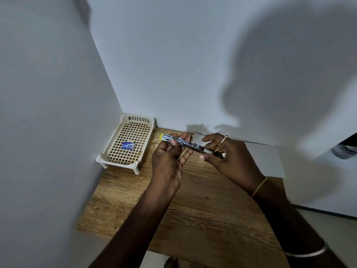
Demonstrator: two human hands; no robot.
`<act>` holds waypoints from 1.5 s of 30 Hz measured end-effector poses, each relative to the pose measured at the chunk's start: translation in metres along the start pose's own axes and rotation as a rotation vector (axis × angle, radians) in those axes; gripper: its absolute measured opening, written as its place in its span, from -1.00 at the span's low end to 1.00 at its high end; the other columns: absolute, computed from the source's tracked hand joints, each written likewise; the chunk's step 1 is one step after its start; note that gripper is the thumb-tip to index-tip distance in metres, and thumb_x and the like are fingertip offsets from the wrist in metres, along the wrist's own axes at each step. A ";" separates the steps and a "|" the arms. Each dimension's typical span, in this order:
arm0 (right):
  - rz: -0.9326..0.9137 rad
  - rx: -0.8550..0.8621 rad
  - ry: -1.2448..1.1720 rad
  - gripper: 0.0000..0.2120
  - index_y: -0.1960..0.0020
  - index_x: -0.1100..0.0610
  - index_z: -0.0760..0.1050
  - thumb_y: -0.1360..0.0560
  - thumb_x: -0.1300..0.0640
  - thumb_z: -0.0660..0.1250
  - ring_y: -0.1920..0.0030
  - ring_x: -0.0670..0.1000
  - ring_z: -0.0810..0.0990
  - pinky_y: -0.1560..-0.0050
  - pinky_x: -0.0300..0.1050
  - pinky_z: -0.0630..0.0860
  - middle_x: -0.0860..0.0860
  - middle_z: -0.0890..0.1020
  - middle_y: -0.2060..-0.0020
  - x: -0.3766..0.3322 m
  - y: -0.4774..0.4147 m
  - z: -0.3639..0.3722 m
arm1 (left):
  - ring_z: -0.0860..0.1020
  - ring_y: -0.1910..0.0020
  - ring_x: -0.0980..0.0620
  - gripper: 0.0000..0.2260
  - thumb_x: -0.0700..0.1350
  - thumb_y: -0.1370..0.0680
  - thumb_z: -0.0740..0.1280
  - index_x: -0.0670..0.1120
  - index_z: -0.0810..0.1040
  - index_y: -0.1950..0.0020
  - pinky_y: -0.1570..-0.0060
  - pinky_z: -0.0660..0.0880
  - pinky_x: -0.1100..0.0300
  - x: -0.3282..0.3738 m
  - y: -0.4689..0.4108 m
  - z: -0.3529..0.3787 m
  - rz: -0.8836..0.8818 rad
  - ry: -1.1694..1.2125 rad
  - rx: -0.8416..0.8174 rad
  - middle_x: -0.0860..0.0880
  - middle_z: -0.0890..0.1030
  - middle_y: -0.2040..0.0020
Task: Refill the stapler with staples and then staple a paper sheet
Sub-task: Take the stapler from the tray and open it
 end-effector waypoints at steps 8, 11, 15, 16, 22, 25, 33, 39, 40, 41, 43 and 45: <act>0.177 0.018 -0.052 -0.65 -0.06 -0.11 0.61 -0.33 0.03 0.63 0.08 -0.37 0.63 0.12 -0.57 0.38 -0.21 0.74 0.18 0.045 0.018 -0.005 | 0.72 0.00 -0.06 -0.89 -0.19 -0.47 0.50 -0.11 0.69 0.02 -0.11 0.64 -0.10 -0.020 -0.003 -0.029 0.005 -0.319 -0.198 -0.05 0.73 0.14; 0.231 -0.030 -0.003 -0.65 -0.05 -0.10 0.61 -0.31 0.04 0.62 0.07 -0.31 0.66 0.07 -0.46 0.46 -0.19 0.74 0.17 0.069 0.036 0.004 | 0.71 0.10 0.00 -0.87 -0.18 -0.43 0.59 -0.04 0.66 0.17 -0.07 0.66 -0.13 -0.029 -0.003 -0.050 0.008 -0.588 -0.260 0.03 0.69 0.23; 0.207 -0.048 0.135 -0.64 -0.09 -0.04 0.67 -0.32 0.09 0.63 0.10 -0.09 0.67 0.02 -0.12 0.59 -0.08 0.72 0.12 0.096 0.063 0.028 | 0.65 0.26 0.00 -0.82 -0.10 -0.38 0.65 -0.10 0.67 0.22 0.18 0.60 0.03 -0.045 -0.004 -0.073 0.087 -0.896 -0.325 -0.02 0.67 0.29; 0.208 -0.039 0.166 -0.64 -0.10 -0.03 0.68 -0.33 0.09 0.63 0.10 -0.06 0.66 0.03 -0.10 0.58 -0.05 0.72 0.11 0.102 0.070 0.034 | 0.68 0.21 -0.08 -0.79 -0.07 -0.37 0.65 -0.15 0.70 0.17 0.14 0.62 -0.08 -0.051 -0.006 -0.079 0.101 -0.970 -0.325 -0.09 0.70 0.23; 0.249 -0.045 0.195 -0.66 -0.13 0.00 0.69 -0.37 0.16 0.59 0.06 0.00 0.67 0.04 -0.21 0.48 -0.03 0.74 0.07 0.143 0.102 0.069 | 0.62 0.09 0.16 -0.72 0.03 -0.36 0.63 0.03 0.76 -0.02 0.12 0.52 0.26 -0.082 -0.012 -0.097 0.229 -1.366 -0.383 0.09 0.66 0.09; 0.290 -0.072 0.191 -0.66 -0.17 0.00 0.67 -0.41 0.15 0.55 0.03 0.05 0.65 -0.01 -0.05 0.57 0.01 0.72 0.05 0.155 0.112 0.082 | 0.53 0.09 0.16 -0.68 0.06 -0.35 0.62 0.03 0.76 -0.06 0.15 0.37 0.28 -0.093 -0.017 -0.104 0.321 -1.541 -0.421 0.12 0.57 0.10; 0.315 -0.097 0.145 -0.62 -0.21 0.01 0.61 -0.41 0.15 0.55 -0.01 0.04 0.64 -0.04 0.04 0.58 -0.04 0.72 0.05 0.175 0.126 0.103 | 0.42 0.04 0.12 -0.63 0.05 -0.31 0.64 -0.02 0.76 -0.06 0.12 0.38 0.16 -0.116 -0.016 -0.128 0.372 -1.681 -0.390 0.10 0.55 0.10; 0.330 -0.118 0.135 -0.61 -0.19 -0.03 0.59 -0.40 0.09 0.56 0.03 -0.02 0.63 -0.01 -0.05 0.56 -0.08 0.69 0.08 0.186 0.131 0.114 | 0.41 0.06 0.11 -0.64 0.09 -0.32 0.62 0.02 0.76 -0.07 0.13 0.30 0.16 -0.122 -0.015 -0.137 0.323 -1.728 -0.385 0.08 0.61 0.09; 0.340 -0.122 0.134 -0.60 -0.20 -0.04 0.59 -0.39 0.09 0.57 0.02 -0.02 0.62 -0.01 -0.07 0.56 -0.08 0.69 0.07 0.188 0.132 0.115 | 0.41 0.06 0.11 -0.64 0.09 -0.32 0.62 0.03 0.76 -0.07 0.14 0.28 0.16 -0.122 -0.016 -0.137 0.307 -1.727 -0.383 0.09 0.59 0.10; 0.349 -0.124 0.132 -0.59 -0.20 -0.05 0.59 -0.38 0.08 0.58 0.02 -0.02 0.62 -0.01 -0.08 0.55 -0.08 0.69 0.07 0.190 0.132 0.116 | 0.41 0.07 0.10 -0.64 0.09 -0.31 0.63 0.03 0.76 -0.06 0.15 0.27 0.17 -0.122 -0.017 -0.138 0.291 -1.728 -0.381 0.11 0.56 0.11; 0.353 -0.127 0.130 -0.59 -0.19 -0.05 0.59 -0.38 0.07 0.58 0.03 -0.03 0.62 0.00 -0.10 0.53 -0.07 0.69 0.08 0.193 0.134 0.119 | 0.41 0.09 0.10 -0.63 0.10 -0.30 0.63 0.03 0.76 -0.06 0.17 0.25 0.18 -0.123 -0.017 -0.140 0.277 -1.733 -0.386 0.15 0.50 0.13; 0.352 -0.129 0.133 -0.59 -0.19 -0.04 0.59 -0.38 0.06 0.58 0.04 -0.04 0.61 0.02 -0.12 0.51 -0.08 0.69 0.08 0.194 0.135 0.121 | 0.42 0.10 0.10 -0.62 0.12 -0.30 0.63 0.05 0.76 -0.07 0.19 0.25 0.18 -0.125 -0.018 -0.141 0.271 -1.735 -0.396 0.15 0.48 0.14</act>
Point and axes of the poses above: each hand's wrist, its own y-axis away from the middle knuckle, its own z-axis out of the palm, x = y × z, the point moved 7 cm from there along -y, towards the middle knuckle
